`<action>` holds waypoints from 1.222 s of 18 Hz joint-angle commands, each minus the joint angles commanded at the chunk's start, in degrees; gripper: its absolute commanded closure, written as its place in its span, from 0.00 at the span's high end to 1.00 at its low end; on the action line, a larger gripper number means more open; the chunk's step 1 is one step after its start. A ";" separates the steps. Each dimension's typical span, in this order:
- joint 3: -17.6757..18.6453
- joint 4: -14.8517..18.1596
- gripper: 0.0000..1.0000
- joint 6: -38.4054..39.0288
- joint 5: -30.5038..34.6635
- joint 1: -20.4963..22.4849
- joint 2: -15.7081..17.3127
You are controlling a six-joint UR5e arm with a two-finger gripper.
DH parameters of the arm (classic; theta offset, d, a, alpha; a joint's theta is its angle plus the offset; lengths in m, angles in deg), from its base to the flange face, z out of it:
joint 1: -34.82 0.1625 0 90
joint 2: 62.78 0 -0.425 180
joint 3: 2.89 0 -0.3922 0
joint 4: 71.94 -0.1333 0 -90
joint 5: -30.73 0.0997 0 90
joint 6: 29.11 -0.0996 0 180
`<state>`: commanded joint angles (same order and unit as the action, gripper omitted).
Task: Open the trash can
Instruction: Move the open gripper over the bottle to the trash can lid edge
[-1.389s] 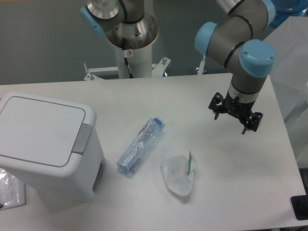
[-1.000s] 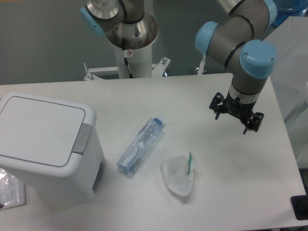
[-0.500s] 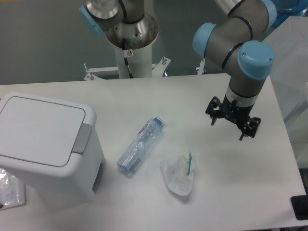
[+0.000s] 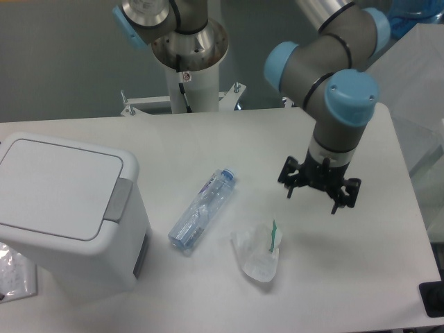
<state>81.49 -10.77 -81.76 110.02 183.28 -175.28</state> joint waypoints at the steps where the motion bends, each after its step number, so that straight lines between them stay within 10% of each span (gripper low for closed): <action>1: -0.27 0.18 1.00 1.92 -1.93 -0.27 0.26; 22: -7.04 -0.52 1.00 31.11 -28.65 -1.59 4.30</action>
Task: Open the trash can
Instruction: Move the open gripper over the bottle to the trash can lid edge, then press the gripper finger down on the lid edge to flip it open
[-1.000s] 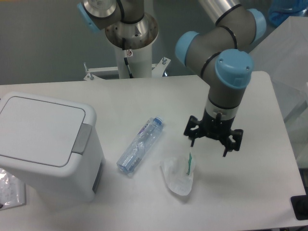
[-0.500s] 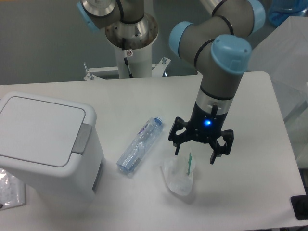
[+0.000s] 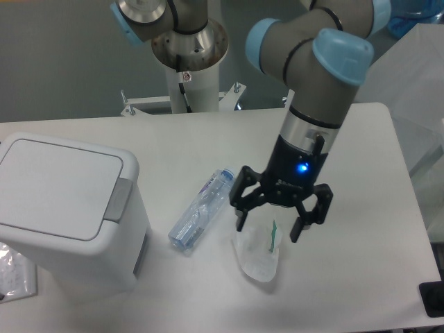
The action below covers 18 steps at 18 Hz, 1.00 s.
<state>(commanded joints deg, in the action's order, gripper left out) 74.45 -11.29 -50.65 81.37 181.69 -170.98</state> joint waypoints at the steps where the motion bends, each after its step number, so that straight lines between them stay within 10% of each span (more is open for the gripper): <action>1: -0.18 0.00 1.00 1.75 -1.41 -0.17 0.70; 18: 8.96 -1.58 1.00 1.86 -1.43 -8.70 6.16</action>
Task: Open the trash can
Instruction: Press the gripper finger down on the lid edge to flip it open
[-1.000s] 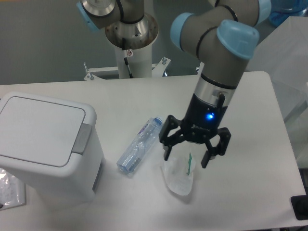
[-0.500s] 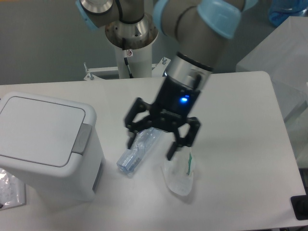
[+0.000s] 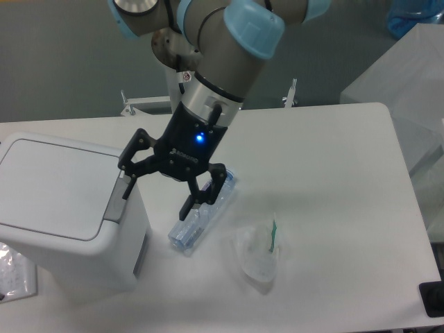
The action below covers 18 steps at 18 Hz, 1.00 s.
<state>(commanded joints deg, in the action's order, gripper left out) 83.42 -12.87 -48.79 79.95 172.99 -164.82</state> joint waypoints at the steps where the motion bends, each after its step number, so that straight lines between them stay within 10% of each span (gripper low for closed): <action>1: 0.09 0.00 1.00 0.00 0.00 0.00 -0.17; 18: 2.72 -1.41 1.00 0.09 0.26 -0.44 -1.93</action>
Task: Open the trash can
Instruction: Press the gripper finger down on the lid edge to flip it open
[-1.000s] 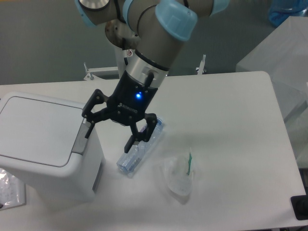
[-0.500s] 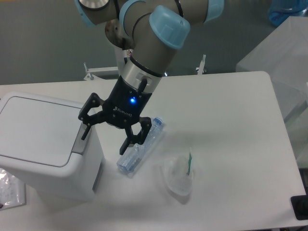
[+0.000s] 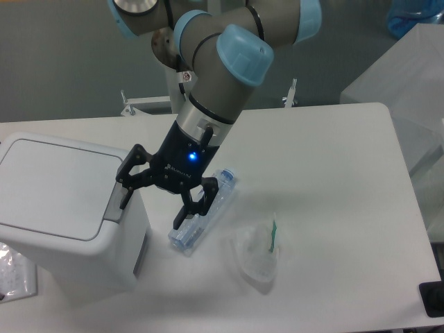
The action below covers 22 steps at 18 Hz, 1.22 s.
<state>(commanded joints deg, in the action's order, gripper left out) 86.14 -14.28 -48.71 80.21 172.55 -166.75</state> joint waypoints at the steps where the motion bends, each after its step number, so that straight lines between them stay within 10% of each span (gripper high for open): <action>1: 0.00 0.00 1.00 0.00 0.00 0.00 0.00; 22: -0.87 -0.35 1.00 -0.17 0.00 0.26 -0.35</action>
<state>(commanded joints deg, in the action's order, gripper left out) 85.27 -14.63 -48.88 80.21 172.81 -167.11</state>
